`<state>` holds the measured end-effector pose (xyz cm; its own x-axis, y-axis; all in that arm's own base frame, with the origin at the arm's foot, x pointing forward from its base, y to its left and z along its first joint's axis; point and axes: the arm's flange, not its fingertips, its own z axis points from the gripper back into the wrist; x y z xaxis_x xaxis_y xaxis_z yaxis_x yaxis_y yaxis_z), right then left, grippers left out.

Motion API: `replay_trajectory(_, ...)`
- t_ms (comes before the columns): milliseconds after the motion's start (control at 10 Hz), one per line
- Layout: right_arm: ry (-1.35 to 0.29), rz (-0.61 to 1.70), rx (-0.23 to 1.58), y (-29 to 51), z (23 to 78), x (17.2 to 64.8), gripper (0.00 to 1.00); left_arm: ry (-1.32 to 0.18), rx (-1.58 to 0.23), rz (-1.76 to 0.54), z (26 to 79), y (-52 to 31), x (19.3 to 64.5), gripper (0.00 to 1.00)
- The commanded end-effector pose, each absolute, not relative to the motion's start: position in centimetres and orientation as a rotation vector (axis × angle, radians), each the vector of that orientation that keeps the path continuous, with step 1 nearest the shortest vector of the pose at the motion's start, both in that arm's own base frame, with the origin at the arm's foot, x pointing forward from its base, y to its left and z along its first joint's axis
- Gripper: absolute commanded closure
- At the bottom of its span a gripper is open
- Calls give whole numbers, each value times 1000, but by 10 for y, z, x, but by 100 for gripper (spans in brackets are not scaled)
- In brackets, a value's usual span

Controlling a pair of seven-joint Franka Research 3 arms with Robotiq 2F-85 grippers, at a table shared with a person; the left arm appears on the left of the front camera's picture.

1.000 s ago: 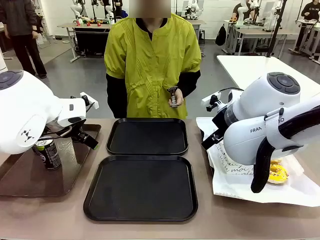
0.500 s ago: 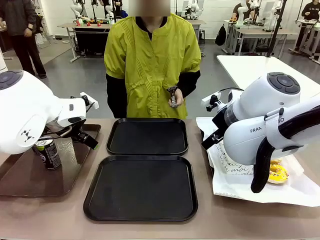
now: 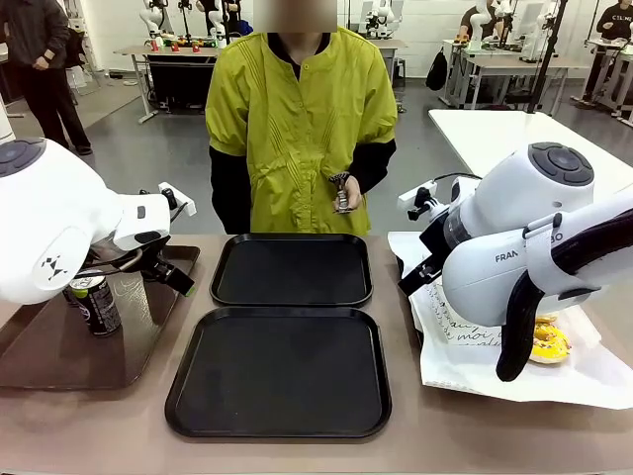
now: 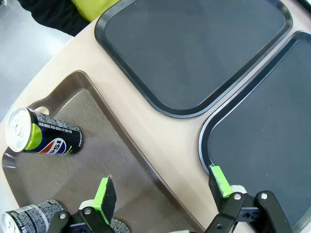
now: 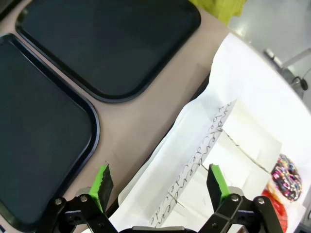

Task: Set up donuts and drinks on trays.
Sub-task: Pick up one Pepsi coke and place it on the Flat Tray.

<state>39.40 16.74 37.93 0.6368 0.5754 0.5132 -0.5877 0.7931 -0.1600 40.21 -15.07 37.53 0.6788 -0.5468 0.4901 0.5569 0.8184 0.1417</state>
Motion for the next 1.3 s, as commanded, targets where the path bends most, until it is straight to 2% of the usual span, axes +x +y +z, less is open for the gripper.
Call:
replay_trajectory(0,-559,687,32,159,403,334,0,-526,18,-676,393,-134,334,0)
replay_trajectory(300,-446,680,16,125,431,231,0,-350,7,-735,405,-107,242,0)
replay_trajectory(600,-337,694,63,105,419,172,0,-298,-54,-740,403,-93,185,0)
replay_trajectory(700,-324,700,50,105,414,178,0,-321,-34,-724,400,-92,189,0)
replay_trajectory(800,-374,696,-180,105,408,202,0,-279,-13,-728,485,-143,298,0)
replay_trajectory(900,-320,708,23,147,519,251,0,-279,-13,-728,485,-143,298,0)
replay_trajectory(1200,-324,711,-30,143,522,247,0,-271,-20,-723,493,-140,288,0)
